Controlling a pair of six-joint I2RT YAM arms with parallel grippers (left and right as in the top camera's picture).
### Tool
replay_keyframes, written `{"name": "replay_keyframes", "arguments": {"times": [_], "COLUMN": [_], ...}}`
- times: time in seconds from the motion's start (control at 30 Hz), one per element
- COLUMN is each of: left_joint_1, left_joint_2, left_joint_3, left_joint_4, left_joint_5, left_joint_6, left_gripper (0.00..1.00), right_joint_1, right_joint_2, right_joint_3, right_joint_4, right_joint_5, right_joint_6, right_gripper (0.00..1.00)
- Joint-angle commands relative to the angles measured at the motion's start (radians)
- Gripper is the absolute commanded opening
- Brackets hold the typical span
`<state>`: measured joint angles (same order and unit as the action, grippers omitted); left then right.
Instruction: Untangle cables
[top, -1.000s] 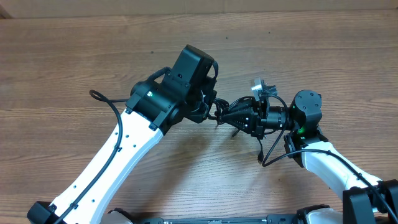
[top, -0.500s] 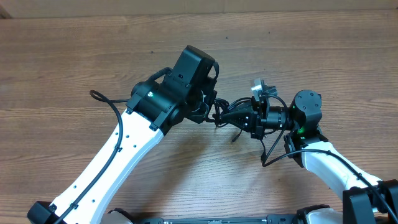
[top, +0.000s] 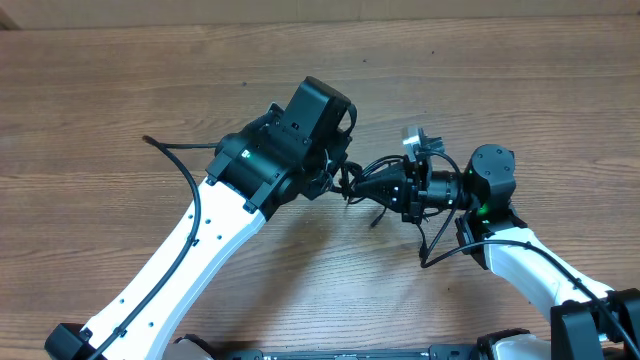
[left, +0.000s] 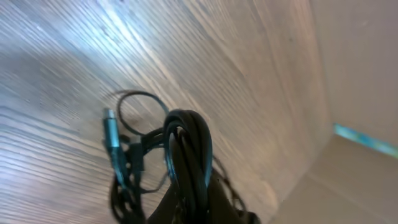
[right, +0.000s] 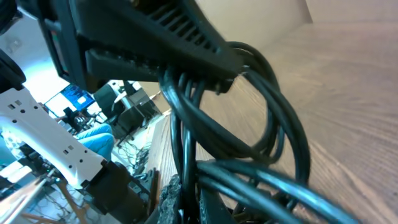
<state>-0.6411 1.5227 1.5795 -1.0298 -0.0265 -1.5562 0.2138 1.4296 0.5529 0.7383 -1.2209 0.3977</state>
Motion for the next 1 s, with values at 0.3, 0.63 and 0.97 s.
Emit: {"name": "replay_keyframes", "arguments": {"times": [0.3,0.63,0.97], "left_joint_1": [0.004,0.004,0.004], "left_joint_2": [-0.006,-0.006,-0.006], "left_joint_3": [0.012,0.012,0.012], "left_joint_4": [-0.096,-0.096,-0.096], "left_joint_5": [-0.112,-0.026,0.021], "left_joint_6": [0.175,0.457,0.542], "left_gripper": [0.04,0.04,0.04], "right_joint_1": [-0.008,-0.008,-0.008], "right_joint_2": [-0.006,-0.006,-0.006], "right_joint_3": [0.004,0.004,0.004], "right_joint_4": [-0.040,-0.042,-0.068], "right_joint_5": [0.103,0.146,0.188], "right_joint_6": [0.024,0.024,0.024], "right_gripper": [0.04,0.04,0.04]}}
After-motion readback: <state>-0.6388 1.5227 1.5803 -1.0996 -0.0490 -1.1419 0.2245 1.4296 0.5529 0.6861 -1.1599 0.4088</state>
